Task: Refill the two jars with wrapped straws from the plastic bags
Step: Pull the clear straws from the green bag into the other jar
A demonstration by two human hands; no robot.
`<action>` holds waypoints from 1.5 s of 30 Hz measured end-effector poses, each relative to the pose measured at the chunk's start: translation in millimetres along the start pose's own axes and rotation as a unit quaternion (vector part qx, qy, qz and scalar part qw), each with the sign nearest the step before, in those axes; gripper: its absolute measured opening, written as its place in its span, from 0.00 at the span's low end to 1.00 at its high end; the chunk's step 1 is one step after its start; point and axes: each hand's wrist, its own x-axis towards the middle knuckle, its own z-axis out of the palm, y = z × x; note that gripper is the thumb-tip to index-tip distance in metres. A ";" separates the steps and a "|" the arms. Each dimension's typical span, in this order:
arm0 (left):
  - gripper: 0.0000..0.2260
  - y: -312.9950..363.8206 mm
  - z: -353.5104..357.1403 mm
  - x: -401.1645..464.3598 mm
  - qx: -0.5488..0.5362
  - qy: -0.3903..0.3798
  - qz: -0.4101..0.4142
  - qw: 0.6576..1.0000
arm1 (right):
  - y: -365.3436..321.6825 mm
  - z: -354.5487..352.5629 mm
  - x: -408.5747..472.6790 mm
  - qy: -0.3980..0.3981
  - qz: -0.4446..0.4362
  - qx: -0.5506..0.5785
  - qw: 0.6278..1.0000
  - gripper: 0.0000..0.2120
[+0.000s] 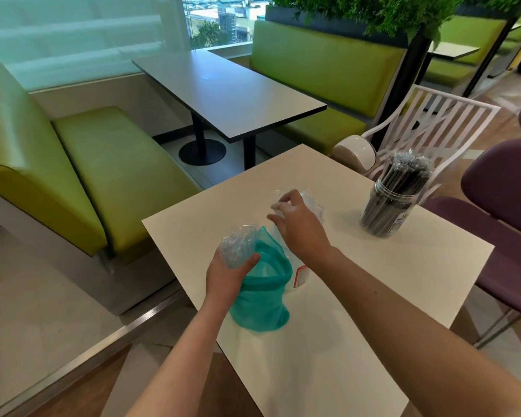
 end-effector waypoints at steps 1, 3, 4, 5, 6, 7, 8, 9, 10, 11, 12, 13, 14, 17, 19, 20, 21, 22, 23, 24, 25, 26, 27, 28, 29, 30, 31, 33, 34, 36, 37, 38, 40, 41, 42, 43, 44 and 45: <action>0.34 0.0 0.0 0.2 -0.004 0.001 -0.001 1.000 | 0.1 0.5 -1.5 0.013 -0.004 -0.001 1.000 0.16; 0.33 -0.3 0.1 0.6 -0.007 0.002 0.000 1.000 | 4.3 5.7 -4.5 0.012 -0.025 -0.022 0.999 0.16; 0.33 -0.1 0.1 0.6 -0.005 0.001 0.003 1.000 | 7.3 8.9 -5.8 0.000 -0.038 -0.039 0.999 0.17; 0.33 0.0 0.4 0.7 -0.003 0.000 0.004 1.000 | 10.3 10.9 -6.7 -0.014 -0.051 -0.057 0.997 0.18; 0.33 0.0 0.5 0.7 -0.002 -0.001 0.005 1.000 | 12.7 10.8 -6.2 -0.021 -0.065 -0.082 0.994 0.18; 0.33 0.2 0.5 0.7 -0.001 -0.002 0.005 1.000 | 14.3 8.8 -4.0 -0.013 -0.082 -0.115 0.990 0.18; 0.33 0.1 0.3 0.8 0.000 -0.002 0.004 1.000 | 15.2 5.8 -0.8 0.007 -0.097 -0.150 0.984 0.19; 0.33 0.0 0.1 0.9 0.000 -0.003 0.004 1.000 | 15.6 2.1 3.2 0.026 -0.099 -0.178 0.979 0.20; 0.33 0.0 -0.2 0.8 -0.001 -0.004 0.003 1.000 | 16.0 -2.1 7.2 0.029 -0.090 -0.199 0.975 0.22; 0.33 -0.1 -0.9 0.7 -0.003 -0.005 0.003 1.000 | 17.1 -5.7 11.3 0.010 -0.075 -0.214 0.974 0.24; 0.33 -0.4 -1.5 0.6 -0.004 -0.006 0.003 1.000 | 19.2 -7.4 15.1 -0.026 -0.055 -0.220 0.973 0.26; 0.33 -0.5 -1.8 0.8 -0.005 -0.007 0.003 1.000 | 21.4 -8.3 18.5 -0.068 -0.033 -0.220 0.972 0.27; 0.33 -1.0 -1.9 0.8 -0.004 -0.009 0.002 1.000 | 23.9 -7.7 20.8 -0.107 -0.010 -0.212 0.971 0.27; 0.34 -2.5 -1.1 1.7 0.004 -0.009 0.006 1.000 | 28.6 -6.0 23.1 -0.139 0.016 -0.185 0.973 0.22; 0.34 -3.3 -0.9 2.1 0.009 -0.009 0.009 1.000 | 29.3 -6.4 26.2 -0.106 -0.002 -0.190 0.976 0.19; 0.34 -3.5 -1.3 2.2 0.007 -0.009 0.009 1.000 | 28.6 -7.8 28.4 -0.082 -0.011 -0.188 0.979 0.18; 0.34 -3.8 -1.6 2.5 0.003 -0.010 0.008 1.000 | 27.5 -9.4 30.1 -0.056 -0.019 -0.185 0.981 0.18; 0.34 -4.1 -1.6 2.8 0.001 -0.011 0.007 1.000 | 26.7 -9.9 30.4 -0.036 -0.028 -0.185 0.982 0.18; 0.34 -4.4 -1.6 2.9 0.001 -0.011 0.007 1.000 | 26.3 -8.7 28.9 -0.030 -0.038 -0.188 0.981 0.18; 0.34 -4.3 -1.3 2.9 0.003 -0.011 0.007 1.000 | 26.6 -5.6 25.6 -0.041 -0.046 -0.195 0.979 0.20; 0.34 -4.0 -0.8 2.7 0.004 -0.011 0.007 1.000 | 27.4 -1.2 21.3 -0.065 -0.049 -0.205 0.975 0.22; 0.34 -3.7 -0.3 2.6 0.006 -0.010 0.007 1.000 | 28.7 3.0 17.2 -0.092 -0.049 -0.217 0.970 0.23; 0.34 -3.1 0.1 2.3 0.006 -0.010 0.008 1.000 | 30.0 5.8 14.1 -0.113 -0.046 -0.227 0.966 0.25; 0.34 -2.7 0.1 2.0 0.007 -0.010 0.010 1.000 | 30.4 6.7 12.3 -0.123 -0.043 -0.233 0.964 0.26; 0.34 -2.5 -0.2 2.0 0.007 -0.009 0.013 1.000 | 28.9 5.2 10.8 -0.123 -0.042 -0.236 0.963 0.28; 0.34 -2.3 -0.3 2.0 0.007 -0.010 0.015 1.000 | 25.9 2.9 8.7 -0.112 -0.044 -0.237 0.964 0.29; 0.34 -2.3 -0.4 2.4 0.007 -0.010 0.017 1.000 | 22.0 0.8 5.6 -0.090 -0.048 -0.236 0.966 0.29; 0.34 -2.3 0.2 3.3 0.007 -0.009 0.016 1.000 | 11.4 -1.3 -5.8 -0.026 -0.055 -0.220 0.973 0.28; 0.34 -2.2 0.4 3.7 0.005 -0.007 0.014 1.000 | 5.4 -0.7 -13.7 0.004 -0.058 -0.203 0.977 0.26; 0.33 -2.1 0.6 4.4 -0.001 -0.002 0.014 1.000 | -4.8 3.8 -31.2 0.039 -0.058 -0.162 0.984 0.22; 0.32 -2.4 0.6 4.8 -0.004 -0.001 0.015 1.000 | -8.8 6.3 -40.1 0.046 -0.048 -0.142 0.988 0.21; 0.31 -3.1 0.4 5.2 -0.008 0.000 0.016 1.000 | -11.4 9.1 -48.7 0.047 -0.031 -0.120 0.991 0.19; 0.29 -3.8 0.3 5.2 -0.013 0.002 0.018 1.000 | -14.5 15.3 -64.6 0.039 0.008 -0.061 0.997 0.14; 0.29 -4.1 0.3 5.1 -0.013 0.003 0.020 1.000 | -16.0 18.7 -71.6 0.028 0.027 -0.011 0.999 0.12; 0.29 -3.5 0.3 4.8 -0.010 0.004 0.023 1.000 | -18.0 21.6 -77.3 0.007 0.053 0.054 0.997 0.11; 0.28 -3.4 0.0 3.8 -0.008 0.004 0.025 1.000 | -20.3 25.5 -82.4 -0.026 0.086 0.121 0.989 0.12; 0.27 -2.0 0.1 3.1 -0.005 0.005 0.027 1.000 | -21.9 29.4 -85.1 -0.065 0.122 0.172 0.975 0.15; 0.26 -0.5 0.3 1.3 -0.004 0.005 0.026 1.000 | -22.1 33.8 -87.3 -0.099 0.151 0.200 0.963 0.20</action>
